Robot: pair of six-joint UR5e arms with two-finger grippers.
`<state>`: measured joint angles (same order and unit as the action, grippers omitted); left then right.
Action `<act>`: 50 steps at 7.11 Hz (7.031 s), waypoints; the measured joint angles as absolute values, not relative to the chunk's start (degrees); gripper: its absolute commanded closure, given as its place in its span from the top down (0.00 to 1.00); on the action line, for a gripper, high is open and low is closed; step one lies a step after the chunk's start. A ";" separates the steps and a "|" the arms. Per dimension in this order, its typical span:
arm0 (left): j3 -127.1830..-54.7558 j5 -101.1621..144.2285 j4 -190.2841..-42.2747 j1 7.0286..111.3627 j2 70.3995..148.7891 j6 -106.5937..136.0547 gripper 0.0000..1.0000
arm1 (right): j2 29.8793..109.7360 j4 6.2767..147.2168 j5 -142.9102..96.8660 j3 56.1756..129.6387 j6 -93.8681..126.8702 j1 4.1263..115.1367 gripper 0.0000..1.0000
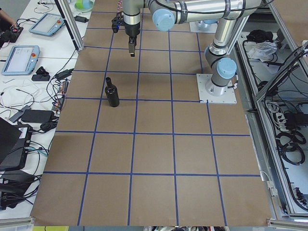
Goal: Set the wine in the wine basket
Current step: 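Lower the left gripper around the standing dark wine bottle's neck, then close the left gripper on the bottle neck and lift it, then carry the bottle with the left gripper to the table center, set upright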
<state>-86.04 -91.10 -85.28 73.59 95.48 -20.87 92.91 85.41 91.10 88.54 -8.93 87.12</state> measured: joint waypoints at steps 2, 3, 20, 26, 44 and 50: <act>-89.50 -90.47 -75.91 69.08 97.72 -28.95 1.00 | 92.86 85.41 91.12 88.58 -8.93 87.10 1.00; -90.69 -90.27 -71.52 68.19 99.22 -30.52 1.00 | 92.88 85.39 91.13 88.57 -8.92 87.10 1.00; -87.71 -80.66 -55.85 64.42 109.77 -29.58 0.62 | 92.90 85.37 91.25 89.21 -8.91 87.12 1.00; -87.74 -80.37 -54.23 64.42 110.30 -29.04 0.30 | 92.90 85.43 91.19 89.21 -8.92 87.10 1.00; -103.81 -97.68 -49.33 113.20 96.14 27.26 0.05 | 92.87 85.46 92.24 89.51 -8.96 87.10 1.00; -104.09 -97.99 -51.32 114.74 96.88 31.15 0.04 | 92.82 85.69 92.15 89.56 -8.96 87.08 1.00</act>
<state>-104.09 -97.99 -51.32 114.74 96.88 31.15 92.82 85.69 92.15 89.56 -8.96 87.08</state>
